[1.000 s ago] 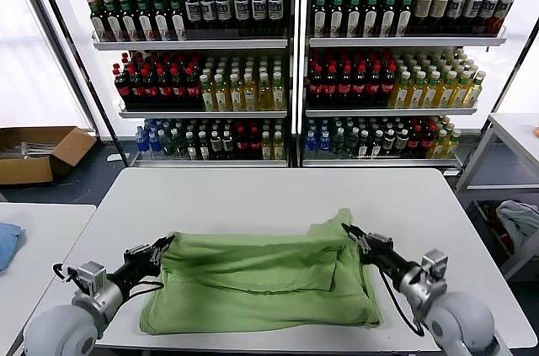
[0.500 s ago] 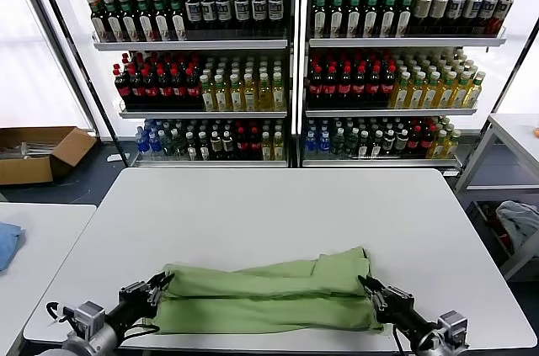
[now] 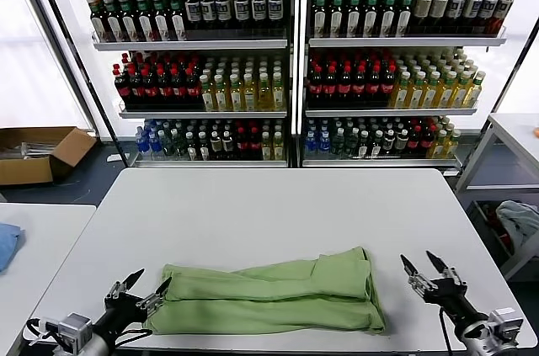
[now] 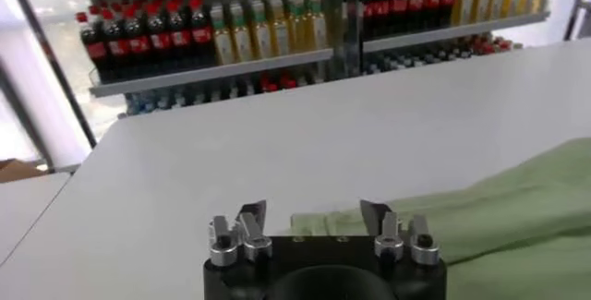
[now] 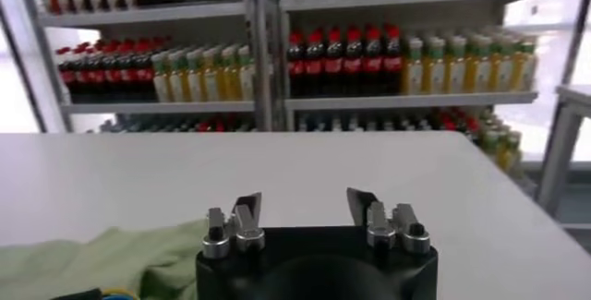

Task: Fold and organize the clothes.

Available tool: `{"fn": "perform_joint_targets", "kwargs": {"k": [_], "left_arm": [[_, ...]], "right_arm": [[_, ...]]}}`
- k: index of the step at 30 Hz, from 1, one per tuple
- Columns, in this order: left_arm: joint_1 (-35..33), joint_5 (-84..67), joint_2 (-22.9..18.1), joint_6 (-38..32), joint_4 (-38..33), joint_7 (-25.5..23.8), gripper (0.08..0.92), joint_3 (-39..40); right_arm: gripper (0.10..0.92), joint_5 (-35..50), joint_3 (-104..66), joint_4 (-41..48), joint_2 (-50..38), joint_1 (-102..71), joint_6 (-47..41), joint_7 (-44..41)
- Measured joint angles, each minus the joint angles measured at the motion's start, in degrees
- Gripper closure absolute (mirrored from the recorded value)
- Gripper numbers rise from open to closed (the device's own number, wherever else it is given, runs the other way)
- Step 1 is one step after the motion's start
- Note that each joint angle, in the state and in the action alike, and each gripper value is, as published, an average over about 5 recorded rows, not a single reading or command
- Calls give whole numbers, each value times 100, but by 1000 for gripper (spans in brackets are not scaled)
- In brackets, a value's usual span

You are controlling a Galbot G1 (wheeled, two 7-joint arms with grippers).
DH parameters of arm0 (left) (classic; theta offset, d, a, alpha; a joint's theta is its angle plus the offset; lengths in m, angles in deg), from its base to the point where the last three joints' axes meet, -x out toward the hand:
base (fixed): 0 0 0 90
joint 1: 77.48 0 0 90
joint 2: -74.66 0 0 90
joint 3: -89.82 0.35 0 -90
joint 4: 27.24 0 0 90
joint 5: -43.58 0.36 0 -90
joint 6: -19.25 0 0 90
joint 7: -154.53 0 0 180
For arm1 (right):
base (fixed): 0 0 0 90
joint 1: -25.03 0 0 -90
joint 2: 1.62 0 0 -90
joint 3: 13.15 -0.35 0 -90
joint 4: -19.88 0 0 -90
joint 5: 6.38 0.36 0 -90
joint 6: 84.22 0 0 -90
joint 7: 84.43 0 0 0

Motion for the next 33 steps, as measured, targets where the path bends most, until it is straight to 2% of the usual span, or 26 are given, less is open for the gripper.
{"fn": "perform_joint_targets", "kwargs": {"k": [4,10,13,22,33], "left_arm": [[0,29,-328,-54,-23,307,188,168],[129,139,-820,-85,115,754,177,538],[193,182,-1031,-97,218,924,202,712],[265,362,-1468,-172,462,1212,450,1087],[311,503,-1694,-256,602,1312,771,1227]], "right_arm": [[207,-14,-123,48,94,-43,125,-14],[203,-16,-264,88,143,-81,247,-17],[203,4,-337,103,144,-106,287,-17],[203,72,-432,128,140,-138,374,-25],[203,122,-438,95,129,-143,415,-52]]}}
